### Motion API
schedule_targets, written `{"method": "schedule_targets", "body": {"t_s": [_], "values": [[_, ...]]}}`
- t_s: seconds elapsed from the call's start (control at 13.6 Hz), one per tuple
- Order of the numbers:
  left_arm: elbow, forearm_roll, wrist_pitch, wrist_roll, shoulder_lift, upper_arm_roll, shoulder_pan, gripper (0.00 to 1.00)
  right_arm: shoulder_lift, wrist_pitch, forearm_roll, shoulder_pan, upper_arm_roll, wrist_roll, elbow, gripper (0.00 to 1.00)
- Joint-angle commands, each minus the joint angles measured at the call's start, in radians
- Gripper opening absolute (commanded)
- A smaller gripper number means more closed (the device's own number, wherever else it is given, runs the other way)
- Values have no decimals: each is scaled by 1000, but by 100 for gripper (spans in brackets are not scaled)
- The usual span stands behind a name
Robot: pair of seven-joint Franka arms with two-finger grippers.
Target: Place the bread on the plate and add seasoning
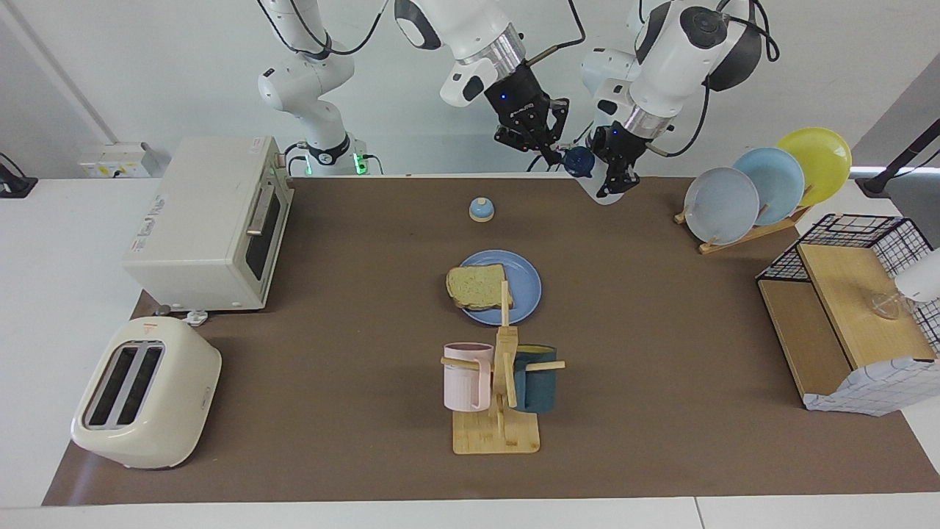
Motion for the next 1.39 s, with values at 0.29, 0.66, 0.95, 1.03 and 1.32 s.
{"method": "schedule_targets", "body": {"t_s": [0.29,0.66,0.95,1.03,1.32], "values": [[-33,12,5,-22,-27,1,5,0,-62,-217,-113,-160,-2,-237,-53,100],[-18,15,20,-66,-14,0,-4,0,-88,-498,-279,-511,-1,-597,-54,100],[33,129,38,-134,25,-60,-5,0,-108,-657,-412,-668,-1,-723,-21,100],[42,158,32,-140,28,-83,-5,0,-94,-712,-436,-680,1,-758,20,100],[93,261,24,-213,103,-170,-5,0,-97,-716,-419,-728,22,-769,-7,100]]}}
